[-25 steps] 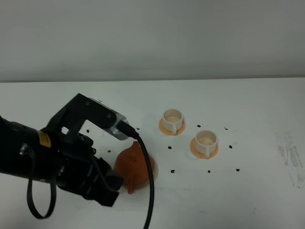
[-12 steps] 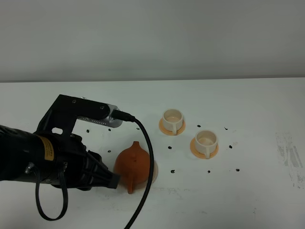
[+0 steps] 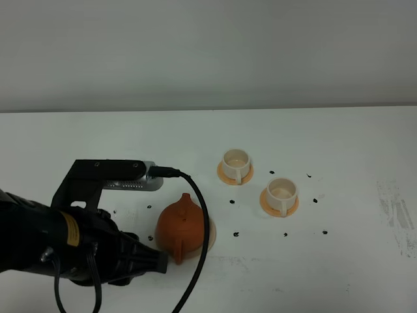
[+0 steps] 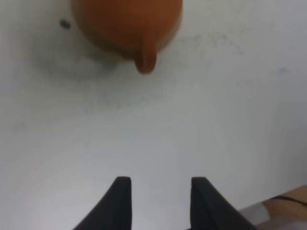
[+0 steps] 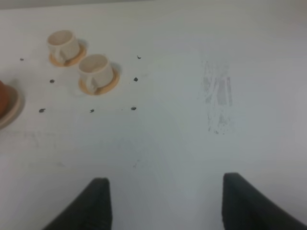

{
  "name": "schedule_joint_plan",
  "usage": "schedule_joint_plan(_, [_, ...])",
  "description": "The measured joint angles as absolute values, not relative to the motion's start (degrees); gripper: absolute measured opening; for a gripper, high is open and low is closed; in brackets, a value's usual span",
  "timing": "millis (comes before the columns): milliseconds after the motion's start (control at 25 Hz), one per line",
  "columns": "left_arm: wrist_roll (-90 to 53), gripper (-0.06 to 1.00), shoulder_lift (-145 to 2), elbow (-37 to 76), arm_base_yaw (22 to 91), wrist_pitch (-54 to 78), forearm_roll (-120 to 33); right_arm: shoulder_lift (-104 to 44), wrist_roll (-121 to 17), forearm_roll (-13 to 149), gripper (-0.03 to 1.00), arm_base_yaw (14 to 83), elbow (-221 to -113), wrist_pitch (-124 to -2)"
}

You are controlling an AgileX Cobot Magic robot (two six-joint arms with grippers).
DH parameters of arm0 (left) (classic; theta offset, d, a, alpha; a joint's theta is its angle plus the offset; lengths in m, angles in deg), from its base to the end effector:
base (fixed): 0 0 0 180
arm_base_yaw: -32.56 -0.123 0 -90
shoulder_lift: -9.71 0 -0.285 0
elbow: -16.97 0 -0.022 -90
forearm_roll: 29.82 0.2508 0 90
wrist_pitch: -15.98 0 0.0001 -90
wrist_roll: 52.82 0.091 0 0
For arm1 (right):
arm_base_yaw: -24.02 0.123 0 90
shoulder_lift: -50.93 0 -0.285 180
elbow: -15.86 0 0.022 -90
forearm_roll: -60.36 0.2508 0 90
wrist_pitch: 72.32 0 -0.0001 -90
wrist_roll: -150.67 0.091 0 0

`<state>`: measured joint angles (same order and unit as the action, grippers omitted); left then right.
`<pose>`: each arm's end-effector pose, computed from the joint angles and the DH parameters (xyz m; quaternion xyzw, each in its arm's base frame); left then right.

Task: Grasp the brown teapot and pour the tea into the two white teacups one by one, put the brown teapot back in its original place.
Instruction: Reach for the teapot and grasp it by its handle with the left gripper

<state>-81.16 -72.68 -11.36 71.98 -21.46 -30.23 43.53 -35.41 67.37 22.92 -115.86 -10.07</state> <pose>0.1948 -0.1607 0.2600 0.0907 0.9574 -0.1553 0.2261 -0.0077 0.0100 0.2771 -0.0407 0.8543 0.0287 0.5174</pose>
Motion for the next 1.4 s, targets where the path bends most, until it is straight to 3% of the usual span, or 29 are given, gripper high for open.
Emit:
schedule_joint_plan(400, [-101.57,0.33,-75.0,-11.38,73.17,-19.5,-27.61,43.53,-35.4,67.37,0.52,22.92,-115.86,-10.07])
schedule_joint_plan(1400, [-105.29,0.33,-97.09,4.71,73.17,-25.34,-20.22,43.53,-35.35,67.41,0.52,22.92,-115.86,-10.07])
